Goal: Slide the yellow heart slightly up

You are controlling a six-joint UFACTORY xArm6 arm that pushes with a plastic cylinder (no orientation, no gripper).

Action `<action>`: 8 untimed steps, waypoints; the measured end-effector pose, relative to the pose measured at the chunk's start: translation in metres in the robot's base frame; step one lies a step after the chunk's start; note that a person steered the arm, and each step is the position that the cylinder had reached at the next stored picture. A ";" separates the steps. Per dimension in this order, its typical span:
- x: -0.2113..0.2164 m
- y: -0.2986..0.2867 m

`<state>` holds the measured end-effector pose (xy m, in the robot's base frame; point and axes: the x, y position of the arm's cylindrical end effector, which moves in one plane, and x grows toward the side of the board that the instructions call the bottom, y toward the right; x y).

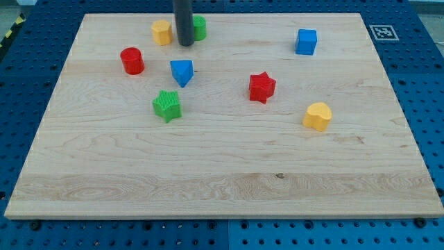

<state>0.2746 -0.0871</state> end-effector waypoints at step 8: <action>0.153 0.293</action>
<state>0.4276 0.2054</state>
